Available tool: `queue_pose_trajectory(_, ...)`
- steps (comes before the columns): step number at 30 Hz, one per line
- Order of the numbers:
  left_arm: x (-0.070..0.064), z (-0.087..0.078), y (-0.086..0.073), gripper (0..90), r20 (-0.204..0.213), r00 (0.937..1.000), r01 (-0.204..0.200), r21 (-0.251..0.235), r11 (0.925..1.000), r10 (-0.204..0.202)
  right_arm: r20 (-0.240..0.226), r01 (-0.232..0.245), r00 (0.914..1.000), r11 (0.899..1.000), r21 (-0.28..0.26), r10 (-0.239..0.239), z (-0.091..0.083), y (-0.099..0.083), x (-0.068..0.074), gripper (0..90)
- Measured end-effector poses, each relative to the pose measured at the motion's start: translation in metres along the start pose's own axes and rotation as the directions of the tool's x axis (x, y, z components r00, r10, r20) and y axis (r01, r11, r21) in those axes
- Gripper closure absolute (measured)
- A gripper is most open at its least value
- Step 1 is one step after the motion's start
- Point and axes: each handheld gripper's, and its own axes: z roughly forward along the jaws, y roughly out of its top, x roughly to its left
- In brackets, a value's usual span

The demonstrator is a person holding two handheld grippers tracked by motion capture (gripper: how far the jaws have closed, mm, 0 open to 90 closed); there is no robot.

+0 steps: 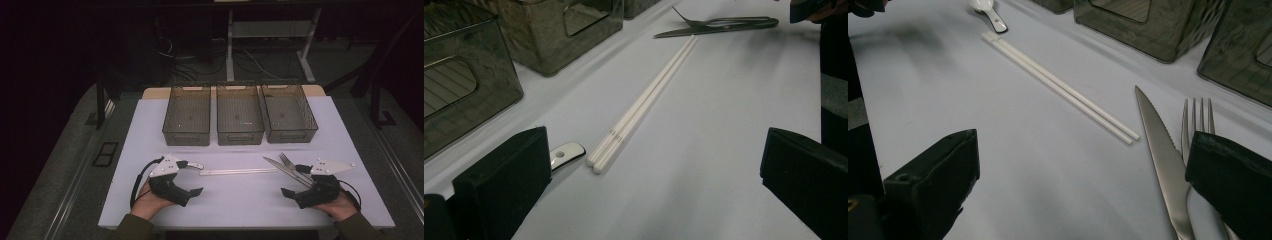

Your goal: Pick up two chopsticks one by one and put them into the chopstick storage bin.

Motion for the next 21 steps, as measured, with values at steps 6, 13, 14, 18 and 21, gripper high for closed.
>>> queue_pose_trajectory(6, 0.000, 0.001, 0.001, 0.0, 0.001, 1.0000, -0.003, 0.004, 1.0000, 0.003, -0.001, 0.002, 1.0000, 1.000, -0.001, -0.002, 0.000, 0.000, 0.000, 1.1)
queue_pose_trajectory(13, 0.001, 0.003, 0.004, 0.0, 0.003, 0.9999, -0.016, 0.009, 0.9998, 0.016, 0.000, 0.000, 1.0000, 1.000, 0.003, 0.000, 0.000, 0.000, 0.000, 1.1)
queue_pose_trajectory(14, 0.001, 0.004, 0.005, 0.8, 0.006, 0.9998, -0.017, 0.009, 0.9998, 0.017, 0.000, -0.001, 1.0000, 1.000, 0.005, 0.001, 0.000, 0.000, 0.000, 1.1)
queue_pose_trajectory(18, 0.005, 0.009, 0.009, 4.0, 0.018, 0.9996, -0.021, 0.016, 0.9996, 0.021, 0.001, 0.006, 1.0000, 1.000, 0.005, -0.006, 0.001, 0.000, 0.000, 1.1)
queue_pose_trajectory(21, 0.008, 0.014, 0.013, 9.0, 0.021, 0.9993, -0.031, 0.030, 0.9991, 0.030, 0.001, 0.007, 1.0000, 1.000, 0.007, -0.007, 0.001, 0.000, 0.000, 1.1)
